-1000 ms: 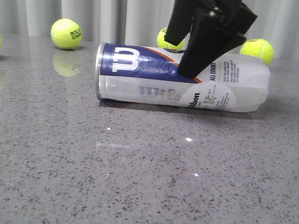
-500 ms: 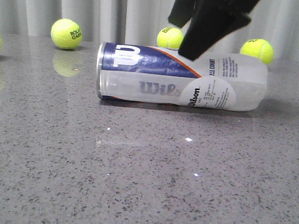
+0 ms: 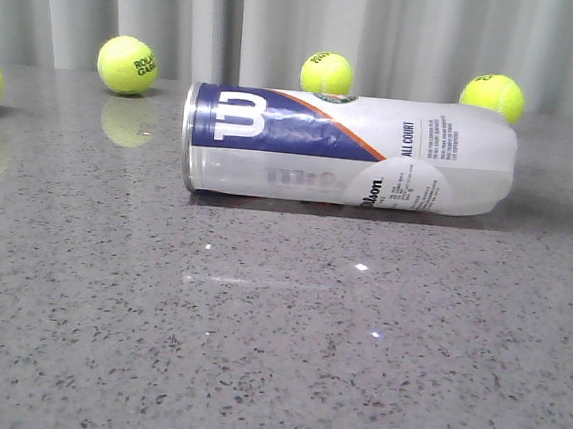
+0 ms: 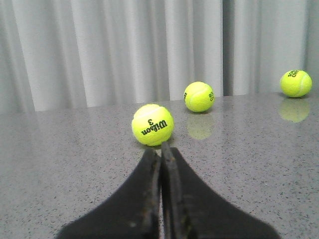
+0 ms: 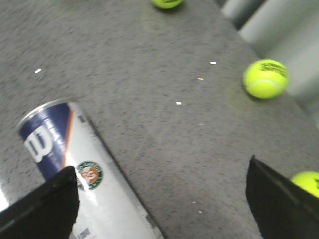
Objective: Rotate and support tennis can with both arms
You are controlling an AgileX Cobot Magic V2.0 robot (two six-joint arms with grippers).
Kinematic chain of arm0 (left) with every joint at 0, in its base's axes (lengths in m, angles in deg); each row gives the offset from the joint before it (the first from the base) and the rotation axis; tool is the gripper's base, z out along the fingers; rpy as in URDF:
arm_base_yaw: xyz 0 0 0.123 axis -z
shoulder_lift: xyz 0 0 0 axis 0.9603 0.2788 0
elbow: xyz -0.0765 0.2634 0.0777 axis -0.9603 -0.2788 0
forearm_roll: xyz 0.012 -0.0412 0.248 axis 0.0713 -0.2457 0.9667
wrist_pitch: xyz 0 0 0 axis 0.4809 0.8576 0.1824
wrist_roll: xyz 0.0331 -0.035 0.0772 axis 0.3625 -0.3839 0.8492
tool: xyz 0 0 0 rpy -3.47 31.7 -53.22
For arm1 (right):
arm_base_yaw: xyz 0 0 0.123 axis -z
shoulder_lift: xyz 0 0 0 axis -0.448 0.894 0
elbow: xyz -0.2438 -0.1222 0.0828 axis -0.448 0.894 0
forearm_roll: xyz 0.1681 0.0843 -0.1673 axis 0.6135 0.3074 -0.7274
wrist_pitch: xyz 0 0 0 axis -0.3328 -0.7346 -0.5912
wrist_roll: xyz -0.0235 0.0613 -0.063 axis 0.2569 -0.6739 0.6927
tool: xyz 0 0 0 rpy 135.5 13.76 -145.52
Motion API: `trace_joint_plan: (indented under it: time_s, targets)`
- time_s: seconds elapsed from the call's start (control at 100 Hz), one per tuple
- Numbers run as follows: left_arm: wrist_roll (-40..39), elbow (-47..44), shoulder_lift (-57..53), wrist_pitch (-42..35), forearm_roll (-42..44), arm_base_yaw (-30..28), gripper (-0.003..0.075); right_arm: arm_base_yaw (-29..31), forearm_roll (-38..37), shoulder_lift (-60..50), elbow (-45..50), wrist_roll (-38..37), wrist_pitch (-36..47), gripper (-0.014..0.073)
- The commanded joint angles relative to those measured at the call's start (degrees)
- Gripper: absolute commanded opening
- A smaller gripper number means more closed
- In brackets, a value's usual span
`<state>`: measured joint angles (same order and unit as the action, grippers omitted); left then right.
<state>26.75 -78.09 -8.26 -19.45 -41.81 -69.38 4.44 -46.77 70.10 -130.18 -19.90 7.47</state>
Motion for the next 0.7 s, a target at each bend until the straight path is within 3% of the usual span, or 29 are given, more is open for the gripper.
trace_joint_plan:
  time_s: [0.0,0.33,0.69]
  targets:
    - [-0.4,-2.7,-2.2,-4.2,-0.4,-0.1,-0.0021,2.4,-3.7,-4.3,-1.7,-8.6,5.6,0.0663]
    - [-0.4,-2.7,-2.2,-4.2,-0.4,-0.1,-0.0021,11.1,-6.5,-12.6,1.5,-19.0,7.4,0.0663]
    - [-0.4,-2.7,-2.2,-4.2,-0.4,-0.1,-0.0021,18.6,-6.5,-32.8,31.6,-23.0,25.4,0.0663]
